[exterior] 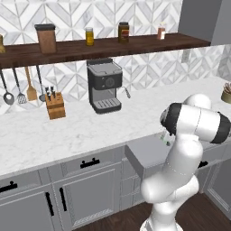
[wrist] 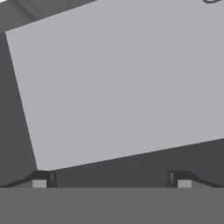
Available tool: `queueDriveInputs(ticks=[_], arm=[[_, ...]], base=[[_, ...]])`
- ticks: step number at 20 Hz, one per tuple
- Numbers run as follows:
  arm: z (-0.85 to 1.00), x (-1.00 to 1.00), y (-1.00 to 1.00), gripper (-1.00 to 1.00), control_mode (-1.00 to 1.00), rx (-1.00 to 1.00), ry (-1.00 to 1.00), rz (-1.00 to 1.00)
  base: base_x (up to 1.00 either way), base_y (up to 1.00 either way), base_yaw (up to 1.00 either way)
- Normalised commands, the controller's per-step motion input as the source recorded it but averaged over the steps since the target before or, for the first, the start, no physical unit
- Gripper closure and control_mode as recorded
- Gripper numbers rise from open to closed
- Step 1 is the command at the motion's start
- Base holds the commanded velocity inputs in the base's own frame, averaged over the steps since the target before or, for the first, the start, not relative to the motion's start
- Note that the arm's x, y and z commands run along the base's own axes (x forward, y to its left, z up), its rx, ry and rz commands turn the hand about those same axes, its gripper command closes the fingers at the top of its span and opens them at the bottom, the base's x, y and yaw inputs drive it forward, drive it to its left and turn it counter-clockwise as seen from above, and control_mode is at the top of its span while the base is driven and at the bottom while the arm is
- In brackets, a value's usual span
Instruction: Pick up the knife from the drawer and place it on the cutting board. Then place the meat from the plate to the cutting board.
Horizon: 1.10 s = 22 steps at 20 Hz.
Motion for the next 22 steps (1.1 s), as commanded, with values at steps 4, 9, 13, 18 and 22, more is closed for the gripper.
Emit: queueDriveInputs(ticks=[4,9,13,18,22], arm=[[-0.47,0.02,-0.13,-1.00,-1.00,0.00,-0.01,-0.01],[-0.42,-0.12,-0.01,-1.00,-1.00,0.00,-0.01,0.00],[-0.47,-0.48,0.00,-1.00,-1.00,0.00,0.00,0.00],[-0.15,-0.84,0.00,-1.00,-1.00,0.00,0.02,0.00],[-0.09,-1.00,0.00,-1.00,-1.00,0.00,0.14,0.00]], base=[[0.00,0.00,0.00],[0.00,0.00,0.00],[0.00,0.00,0.00],[0.00,0.00,0.00],[0.00,0.00,0.00]])
